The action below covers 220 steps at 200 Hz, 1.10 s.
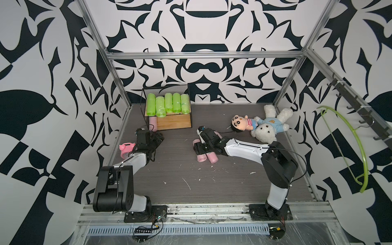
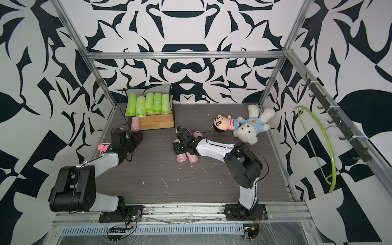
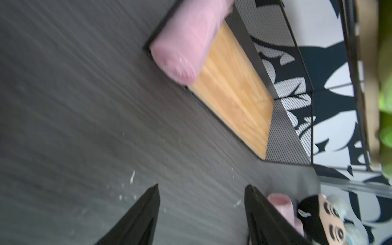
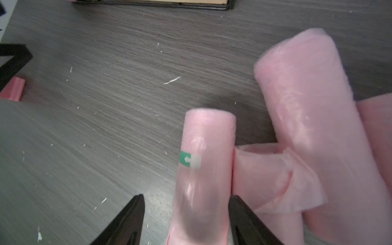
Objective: Sort the rolls of trash bags by color and place them on the shelf
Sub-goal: Pick up the roll of trash bags from the center of the board.
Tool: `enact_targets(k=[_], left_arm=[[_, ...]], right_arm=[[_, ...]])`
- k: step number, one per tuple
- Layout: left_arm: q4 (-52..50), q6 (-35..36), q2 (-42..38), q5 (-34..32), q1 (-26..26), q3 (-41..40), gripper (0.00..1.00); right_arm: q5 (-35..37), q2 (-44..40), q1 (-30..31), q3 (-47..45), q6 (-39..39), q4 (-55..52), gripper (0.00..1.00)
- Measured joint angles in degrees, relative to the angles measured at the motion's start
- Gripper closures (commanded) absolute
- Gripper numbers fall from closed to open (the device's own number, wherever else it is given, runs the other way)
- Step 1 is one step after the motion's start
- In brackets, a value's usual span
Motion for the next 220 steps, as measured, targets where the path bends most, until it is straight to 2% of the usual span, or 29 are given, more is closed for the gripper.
enact_targets(k=[48, 74, 113, 139, 171, 194, 220], left_arm=[[-2.51, -0.15, -6.88, 2.47, -1.77, -2.56, 0.29], [-3.63, -0.09, -10.99, 3.28, -2.21, -3.19, 0.29], [-6.14, 0.90, -14.82, 4.33, -2.40, -4.52, 0.29], [-7.72, 1.42, -16.57, 5.53, -2.43, -5.09, 0.28], [-6.43, 1.62, -19.06, 9.70, -2.45, -7.21, 0.26], [-2.10, 0.07, -20.09, 14.19, -3.30, -9.60, 0.25], [3.39, -2.08, -21.70, 18.14, -7.56, -11.37, 0.23]], right_arm=[[4.31, 8.70, 0.63, 9.07, -0.63, -3.98, 0.33], [8.98, 13.11, 2.43, 14.75, -2.23, -7.65, 0.35], [15.17, 16.59, 4.48, 18.67, -5.16, -10.99, 0.47], [14.93, 16.31, 4.61, 18.67, -6.10, -10.91, 0.52], [10.64, 11.43, 4.42, 14.99, -5.38, -7.17, 0.53], [6.88, 2.99, 3.54, 9.90, -2.21, -1.88, 0.54], [4.04, -7.08, 2.56, 4.11, 3.30, 7.02, 0.55]])
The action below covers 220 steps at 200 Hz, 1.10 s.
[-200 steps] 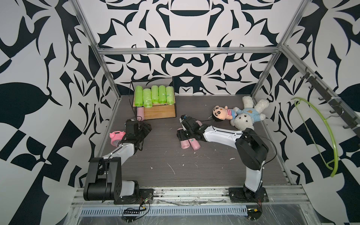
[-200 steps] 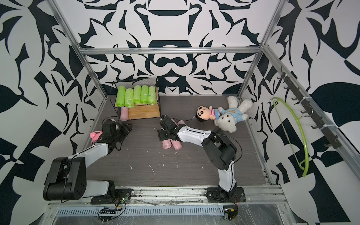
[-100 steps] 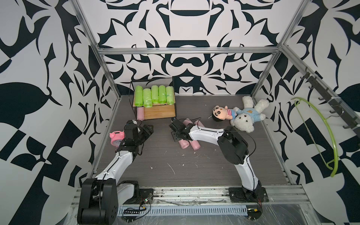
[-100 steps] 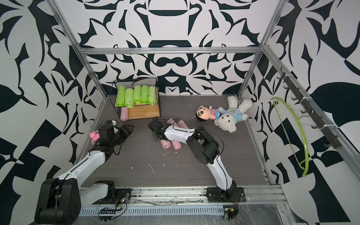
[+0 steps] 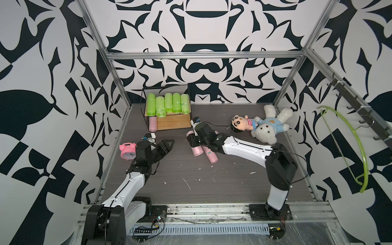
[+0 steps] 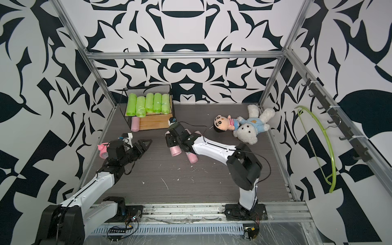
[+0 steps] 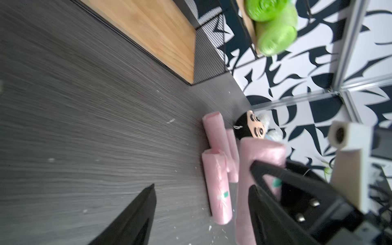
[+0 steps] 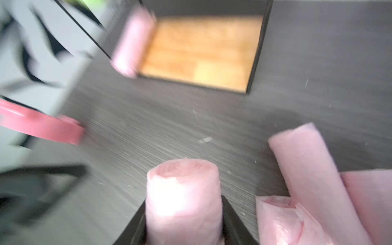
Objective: Sort the rolls of trash bags by color and place them on the shelf
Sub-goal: Pick up the roll of trash bags from the center of the board.
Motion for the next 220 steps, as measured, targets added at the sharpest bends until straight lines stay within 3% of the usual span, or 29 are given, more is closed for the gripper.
enact_targets(k=[36, 85, 155, 188, 220], left_arm=[[10.84, -3.61, -3.23, 2.34, -6.84, -1.36, 0.16], [21.94, -7.52, -4.68, 1.92, -13.31, -1.36, 0.08], [31.21, -13.07, 0.94, -0.35, -16.31, -0.92, 0.08], [35.10, -15.76, 2.64, -1.29, -17.14, 0.37, 0.14], [39.19, -18.27, 3.80, -2.67, -17.38, 0.44, 0.37]], right_arm=[[-0.15, -8.76, -0.92, -6.25, 8.28, 12.94, 0.56], [0.81, -10.54, -0.94, -11.28, 19.41, 24.74, 0.56], [1.18, -10.47, 1.11, -13.84, 30.01, 36.96, 0.57], [1.18, -10.47, 1.92, -14.97, 32.20, 40.26, 0.57], [1.16, -10.29, 2.01, -15.78, 33.77, 43.67, 0.57]])
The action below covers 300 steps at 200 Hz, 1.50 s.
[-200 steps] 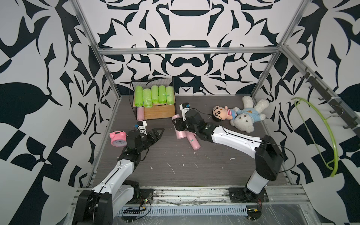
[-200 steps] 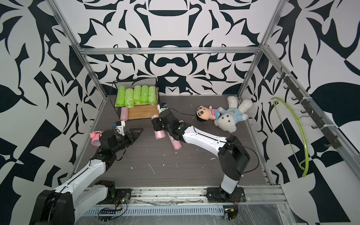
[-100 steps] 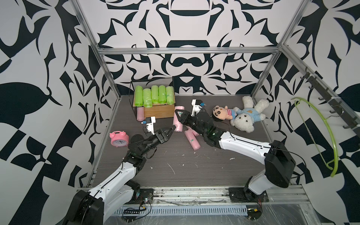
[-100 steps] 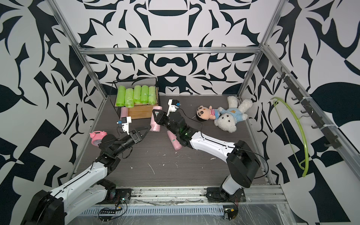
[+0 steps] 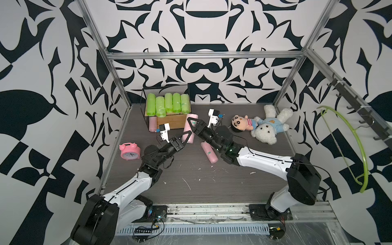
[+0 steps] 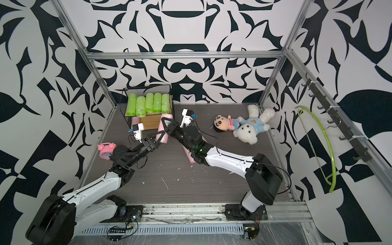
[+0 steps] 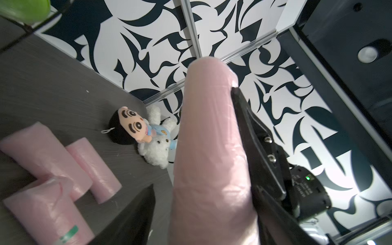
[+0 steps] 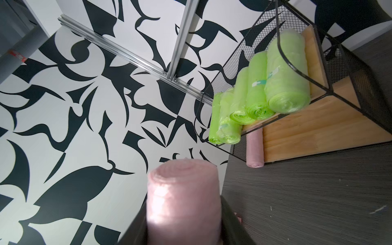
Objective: Sort the rolls of trash bags by color and place them on the shelf
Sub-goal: Pick up the roll of trash bags from the center of the board, then place the roll of trash bags on the shelf.
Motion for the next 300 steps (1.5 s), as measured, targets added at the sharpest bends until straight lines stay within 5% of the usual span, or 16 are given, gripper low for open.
enact_targets(k=[54, 103, 120, 133, 199, 242, 300], left_arm=[[4.07, -2.99, 2.84, -0.50, -0.09, 0.17, 0.68], [3.87, -2.32, 4.31, -0.39, -0.11, 0.17, 0.93], [2.38, -1.31, 4.39, -0.35, -0.09, 0.17, 1.00], [0.94, 0.09, 4.33, -0.28, 0.09, 0.17, 1.00], [-18.14, 12.90, -1.51, -1.92, 3.85, -0.13, 1.00], [-42.05, 29.44, -6.32, -16.74, 4.04, 2.51, 1.00], [-46.56, 45.48, 6.40, -34.05, 4.17, 5.64, 1.00]], right_arm=[[0.63, 1.84, -0.13, -0.39, 1.27, 2.89, 0.54], [1.09, 2.21, -0.74, -1.29, 0.79, 3.93, 0.28], [0.98, 2.19, -1.31, -2.21, -0.13, 3.91, 0.07], [0.61, 2.19, -2.21, -2.89, -0.50, 3.48, 0.00], [-2.27, -2.75, -8.96, -5.51, -4.44, -5.35, 0.00], [-0.74, -12.81, -10.91, -6.19, -14.40, -15.06, 0.00], [1.31, -19.30, -10.91, -8.83, -23.41, -22.27, 0.00]])
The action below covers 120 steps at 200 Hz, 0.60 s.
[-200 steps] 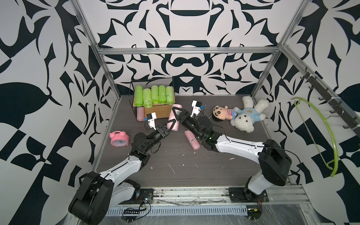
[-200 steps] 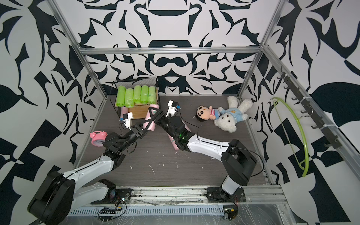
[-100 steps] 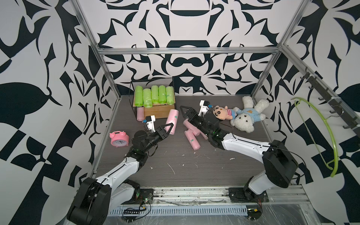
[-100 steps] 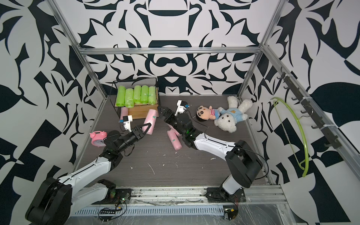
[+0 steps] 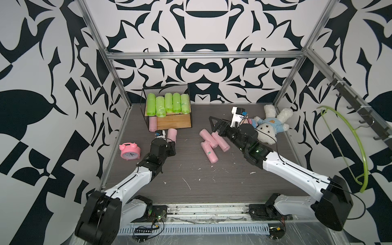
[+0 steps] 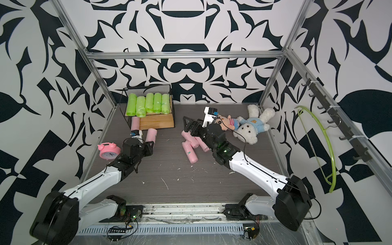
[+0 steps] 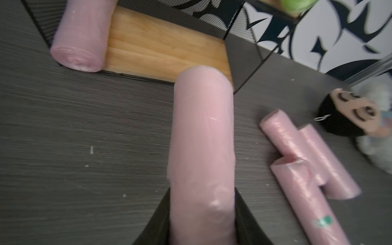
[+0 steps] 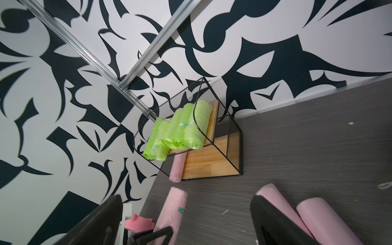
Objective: Sort the rolls of trash bags by color and place them on the shelf
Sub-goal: Place the roll of trash bags on the shelf.
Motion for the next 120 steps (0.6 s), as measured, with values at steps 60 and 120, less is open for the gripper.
enact_targets(k=[60, 120], left_arm=[[5.79, 4.74, 17.57, -4.76, 4.92, 8.57, 1.00], [10.97, 4.50, 25.68, -3.56, 9.35, 14.40, 0.97]], right_arm=[[-0.96, -0.20, -0.04, -0.46, -3.61, -4.11, 0.00], [-2.21, -0.96, -0.17, -0.46, -5.44, -5.20, 0.01]])
